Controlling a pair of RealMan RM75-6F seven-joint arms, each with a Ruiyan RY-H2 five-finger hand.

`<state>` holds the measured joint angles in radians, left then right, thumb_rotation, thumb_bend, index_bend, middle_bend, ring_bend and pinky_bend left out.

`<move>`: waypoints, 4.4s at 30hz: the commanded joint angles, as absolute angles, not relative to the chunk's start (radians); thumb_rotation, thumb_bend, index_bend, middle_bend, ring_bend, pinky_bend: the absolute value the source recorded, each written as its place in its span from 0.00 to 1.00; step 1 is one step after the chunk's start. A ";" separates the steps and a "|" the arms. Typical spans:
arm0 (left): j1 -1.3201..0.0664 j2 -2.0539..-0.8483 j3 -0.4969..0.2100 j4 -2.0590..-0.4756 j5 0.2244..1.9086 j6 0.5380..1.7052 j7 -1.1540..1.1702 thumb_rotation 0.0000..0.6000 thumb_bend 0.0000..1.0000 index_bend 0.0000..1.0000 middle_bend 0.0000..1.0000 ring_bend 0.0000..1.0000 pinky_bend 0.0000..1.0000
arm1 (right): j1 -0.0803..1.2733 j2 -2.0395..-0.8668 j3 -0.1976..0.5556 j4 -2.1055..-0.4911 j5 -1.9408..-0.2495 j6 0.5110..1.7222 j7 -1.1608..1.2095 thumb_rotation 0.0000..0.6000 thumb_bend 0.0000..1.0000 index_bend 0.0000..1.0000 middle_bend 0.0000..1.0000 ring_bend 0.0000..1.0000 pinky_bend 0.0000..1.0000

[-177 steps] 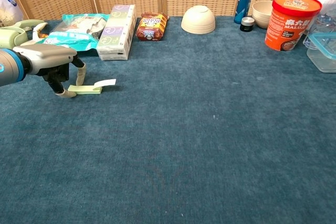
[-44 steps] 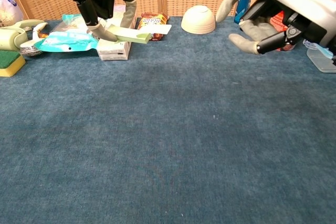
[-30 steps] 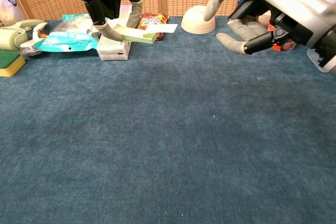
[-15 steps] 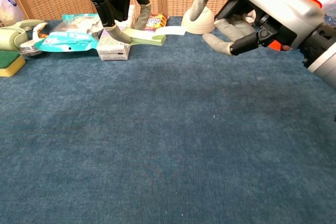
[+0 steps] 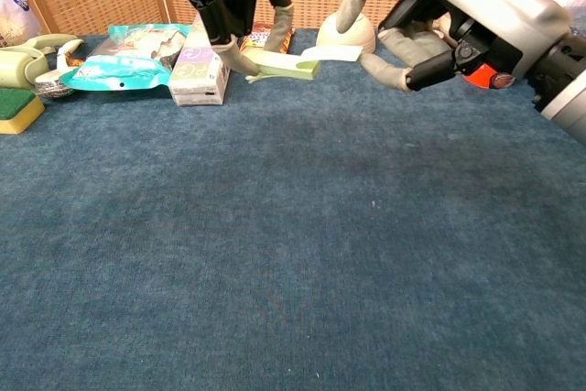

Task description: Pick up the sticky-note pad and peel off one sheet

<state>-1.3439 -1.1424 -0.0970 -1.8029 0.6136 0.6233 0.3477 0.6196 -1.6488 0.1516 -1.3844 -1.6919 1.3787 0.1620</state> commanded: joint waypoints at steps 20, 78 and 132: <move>-1.371 -1.155 -0.078 -1.784 0.591 0.633 0.328 1.00 0.48 0.85 1.00 1.00 1.00 | 0.622 -1.657 0.138 -1.384 -1.690 1.389 0.164 1.00 0.42 0.43 0.94 0.91 0.82; -1.408 -1.164 -0.056 -1.770 0.582 0.621 0.300 1.00 0.48 0.85 1.00 1.00 1.00 | 0.637 -1.665 0.147 -1.391 -1.678 1.395 0.165 1.00 0.43 0.57 0.95 0.93 0.84; -1.246 -1.145 0.009 -1.725 0.658 0.674 0.233 1.00 0.48 0.85 1.00 1.00 1.00 | 0.604 -1.599 0.120 -1.369 -1.644 1.375 0.214 1.00 0.43 0.51 0.88 0.84 0.75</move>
<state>-1.2554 -1.1461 0.0040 -1.7255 0.6539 0.6675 0.2356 0.6062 -1.6086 0.1254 -1.3681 -1.6483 1.3839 0.2116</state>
